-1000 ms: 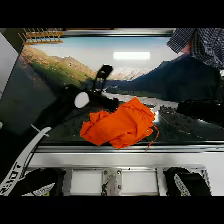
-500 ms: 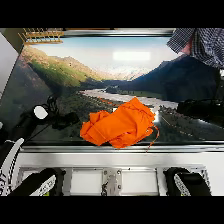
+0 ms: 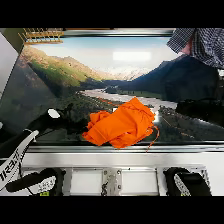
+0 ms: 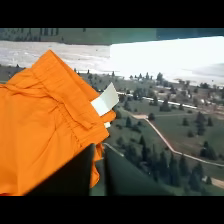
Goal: Fold the clothes and pants, and hang the long-sleeved shirts on hangers.
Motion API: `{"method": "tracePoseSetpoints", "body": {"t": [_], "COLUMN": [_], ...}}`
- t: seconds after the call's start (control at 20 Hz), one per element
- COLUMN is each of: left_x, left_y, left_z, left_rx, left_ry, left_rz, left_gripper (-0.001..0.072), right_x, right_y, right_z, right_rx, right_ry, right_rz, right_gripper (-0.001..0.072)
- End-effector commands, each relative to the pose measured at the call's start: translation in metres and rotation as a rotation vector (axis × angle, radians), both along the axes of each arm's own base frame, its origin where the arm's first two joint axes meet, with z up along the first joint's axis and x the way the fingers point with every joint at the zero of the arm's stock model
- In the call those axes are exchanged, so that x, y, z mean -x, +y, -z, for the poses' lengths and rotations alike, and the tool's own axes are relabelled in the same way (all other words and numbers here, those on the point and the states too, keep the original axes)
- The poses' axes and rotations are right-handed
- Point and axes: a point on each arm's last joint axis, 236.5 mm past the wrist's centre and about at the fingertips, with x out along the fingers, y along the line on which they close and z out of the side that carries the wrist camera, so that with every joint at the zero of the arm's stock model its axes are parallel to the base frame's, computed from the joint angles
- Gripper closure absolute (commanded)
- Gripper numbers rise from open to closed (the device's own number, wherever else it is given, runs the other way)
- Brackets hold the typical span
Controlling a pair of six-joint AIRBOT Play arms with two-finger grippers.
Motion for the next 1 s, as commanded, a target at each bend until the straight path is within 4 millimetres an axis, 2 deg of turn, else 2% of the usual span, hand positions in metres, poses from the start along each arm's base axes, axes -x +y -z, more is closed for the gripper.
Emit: {"method": "tracePoseSetpoints", "body": {"t": [0.0, 0.05, 0.2, 0.35, 0.5, 0.65, 0.8, 0.95], "left_x": [-0.02, -0.035, -0.079, -0.098, -0.099, -0.098, -0.099, -0.099], "left_y": [-0.005, 0.0, 0.024, 0.034, 0.034, 0.034, 0.034, 0.034], "left_z": [-0.013, -0.028, -0.076, -0.107, -0.11, -0.109, -0.11, -0.11], "left_rx": [0.008, 0.014, -0.002, 0.0, 0.0, 0.0, 0.0, 0.001], "left_ry": [-0.048, -0.091, -0.256, -0.344, -0.355, -0.353, -0.353, -0.354], "left_rz": [0.042, 0.025, -0.033, -0.061, -0.062, -0.063, -0.064, -0.064], "left_gripper": [0.0701, 0.0702, 0.0702, 0.0702, 0.0702, 0.0702, 0.0702, 0.0701], "right_x": [-0.005, -0.009, -0.04, -0.077, -0.114, -0.143, -0.158, -0.163], "right_y": [0.017, 0.028, 0.047, 0.051, 0.064, 0.076, 0.082, 0.1], "right_z": [0.029, 0.041, 0.082, 0.125, 0.165, 0.197, 0.22, 0.227], "right_rx": [-0.019, -0.036, -0.083, -0.093, -0.151, -0.205, -0.245, -0.337], "right_ry": [0.119, 0.165, 0.272, 0.363, 0.426, 0.455, 0.481, 0.477], "right_rz": [-0.096, -0.163, -0.267, -0.312, -0.353, -0.384, -0.38, -0.393], "right_gripper": [0.0276, 0.0193, 0.0199, 0.0198, 0.0197, 0.0197, 0.0197, 0.0197]}}
